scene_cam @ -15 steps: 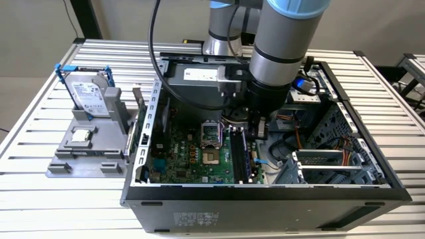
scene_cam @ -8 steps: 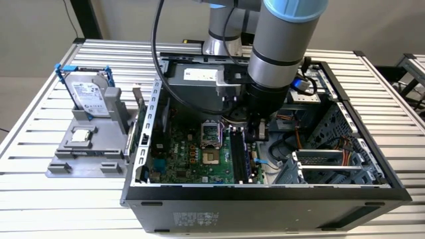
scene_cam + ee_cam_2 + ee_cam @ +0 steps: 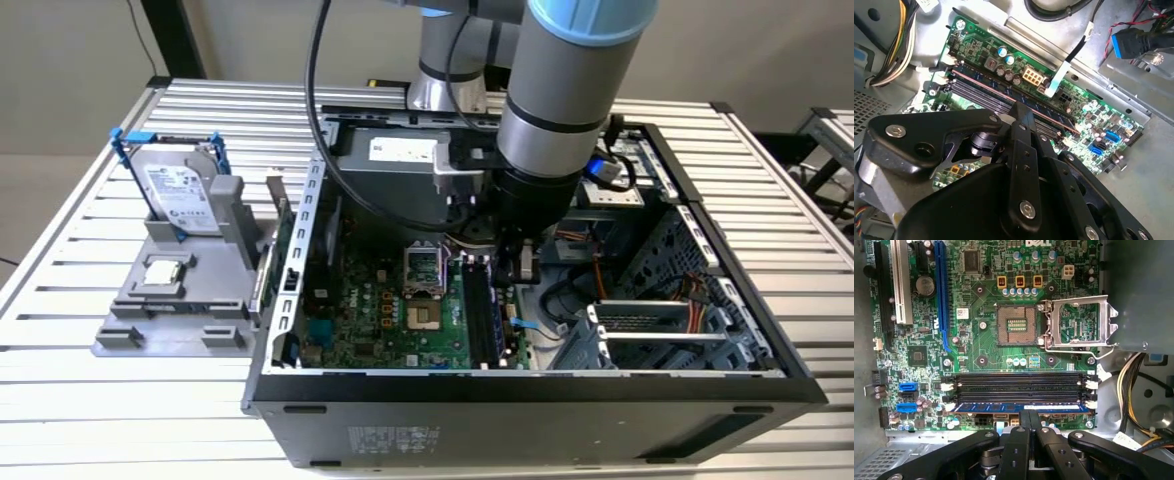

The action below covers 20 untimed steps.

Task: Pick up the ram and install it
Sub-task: 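Press down the ram until it locks into place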

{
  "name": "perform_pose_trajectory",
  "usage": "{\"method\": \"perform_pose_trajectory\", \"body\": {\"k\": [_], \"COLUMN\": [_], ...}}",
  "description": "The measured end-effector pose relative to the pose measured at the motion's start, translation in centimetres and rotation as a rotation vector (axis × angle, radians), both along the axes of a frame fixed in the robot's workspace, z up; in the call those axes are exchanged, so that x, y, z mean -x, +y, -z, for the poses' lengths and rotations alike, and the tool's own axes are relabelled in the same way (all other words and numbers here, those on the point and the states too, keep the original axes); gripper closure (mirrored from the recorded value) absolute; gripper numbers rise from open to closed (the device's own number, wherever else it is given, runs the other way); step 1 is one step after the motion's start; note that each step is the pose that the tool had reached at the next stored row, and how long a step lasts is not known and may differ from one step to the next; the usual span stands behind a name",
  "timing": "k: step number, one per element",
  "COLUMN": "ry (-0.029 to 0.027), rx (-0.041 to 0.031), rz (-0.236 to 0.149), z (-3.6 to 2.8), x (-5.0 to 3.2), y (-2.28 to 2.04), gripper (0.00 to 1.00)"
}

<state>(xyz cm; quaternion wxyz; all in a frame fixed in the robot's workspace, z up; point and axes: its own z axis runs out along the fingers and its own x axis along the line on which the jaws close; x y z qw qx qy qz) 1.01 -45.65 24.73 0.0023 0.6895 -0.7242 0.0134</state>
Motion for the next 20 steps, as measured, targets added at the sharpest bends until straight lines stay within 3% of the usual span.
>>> {"method": "perform_pose_trajectory", "body": {"k": [6,20], "ry": [0.0001,0.0002], "rx": [0.0002,-0.0016], "rz": [0.000,-0.003], "z": [0.13,2.23], "x": [-0.04,-0.04], "y": [0.00,0.02], "gripper": [1.00,1.00]}}
